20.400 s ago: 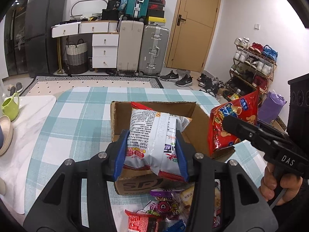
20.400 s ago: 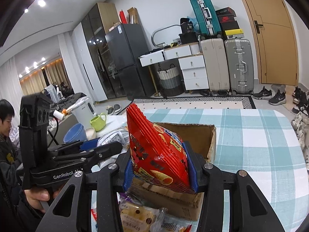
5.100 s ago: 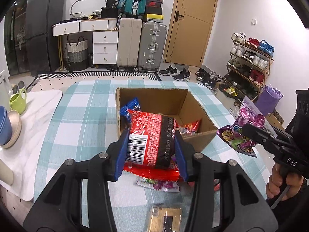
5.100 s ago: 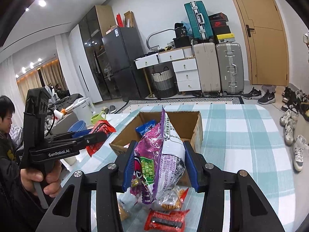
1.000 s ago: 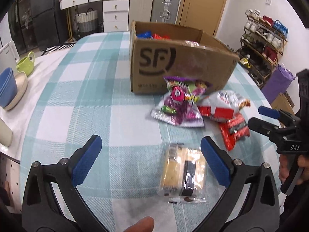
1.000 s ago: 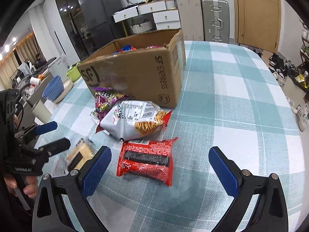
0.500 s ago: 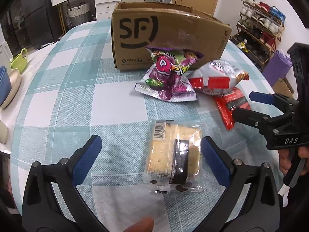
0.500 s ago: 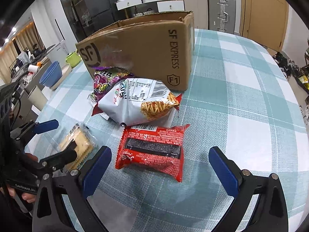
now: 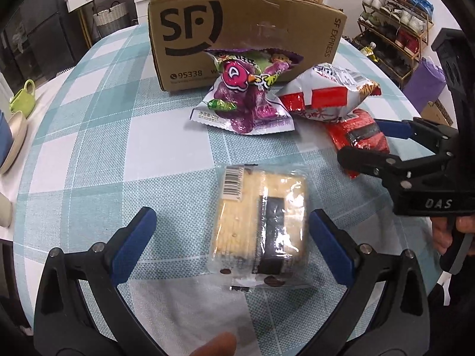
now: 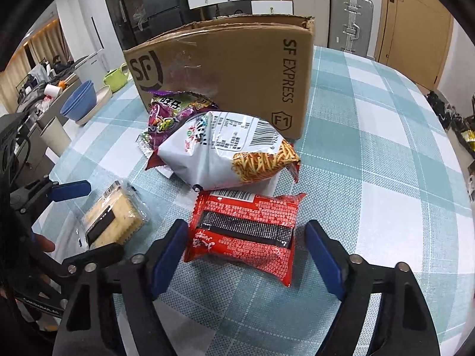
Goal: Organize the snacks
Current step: 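Grasp the red chocolate packet with the right gripper while the left grasps the cracker packet, then carry both packets over the box and lower them inside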
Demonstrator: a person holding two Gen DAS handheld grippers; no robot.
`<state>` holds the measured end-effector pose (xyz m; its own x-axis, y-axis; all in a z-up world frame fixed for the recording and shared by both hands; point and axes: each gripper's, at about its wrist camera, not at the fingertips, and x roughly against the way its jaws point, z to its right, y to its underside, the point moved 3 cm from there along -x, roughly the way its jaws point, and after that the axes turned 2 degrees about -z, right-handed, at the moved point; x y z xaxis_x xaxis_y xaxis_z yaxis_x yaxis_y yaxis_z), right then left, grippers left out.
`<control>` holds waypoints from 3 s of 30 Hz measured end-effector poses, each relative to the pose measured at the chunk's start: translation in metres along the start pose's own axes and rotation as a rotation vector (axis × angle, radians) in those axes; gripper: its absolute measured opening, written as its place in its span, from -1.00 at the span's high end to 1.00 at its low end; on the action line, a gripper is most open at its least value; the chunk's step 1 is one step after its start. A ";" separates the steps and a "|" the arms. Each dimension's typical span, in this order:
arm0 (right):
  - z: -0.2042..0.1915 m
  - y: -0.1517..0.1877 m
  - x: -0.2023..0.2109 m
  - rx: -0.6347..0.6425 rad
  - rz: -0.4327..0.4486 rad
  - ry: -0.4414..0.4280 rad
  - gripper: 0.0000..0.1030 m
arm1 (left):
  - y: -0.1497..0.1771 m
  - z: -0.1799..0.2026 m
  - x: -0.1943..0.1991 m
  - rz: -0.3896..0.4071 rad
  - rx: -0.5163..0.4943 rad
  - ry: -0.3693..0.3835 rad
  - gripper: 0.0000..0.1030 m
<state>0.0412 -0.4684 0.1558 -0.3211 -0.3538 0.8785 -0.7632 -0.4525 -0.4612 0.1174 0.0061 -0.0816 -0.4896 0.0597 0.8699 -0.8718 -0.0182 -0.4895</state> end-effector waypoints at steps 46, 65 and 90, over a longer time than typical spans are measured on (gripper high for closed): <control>0.016 0.027 0.070 -0.006 0.163 -0.034 0.04 | 0.006 0.007 0.032 0.064 -0.044 0.084 -0.07; 0.009 0.004 0.095 0.008 0.264 -0.053 0.04 | -0.024 0.000 0.071 0.171 0.009 0.031 -0.07; 0.007 -0.065 0.114 0.007 0.362 -0.057 0.04 | -0.107 -0.012 0.107 0.315 -0.006 0.014 -0.07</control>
<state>0.0581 -0.4852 0.2853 -0.5379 -0.5371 0.6497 -0.6016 -0.2953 -0.7422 0.1588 0.0268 0.0631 -0.7356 0.0656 0.6743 -0.6769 -0.0319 -0.7354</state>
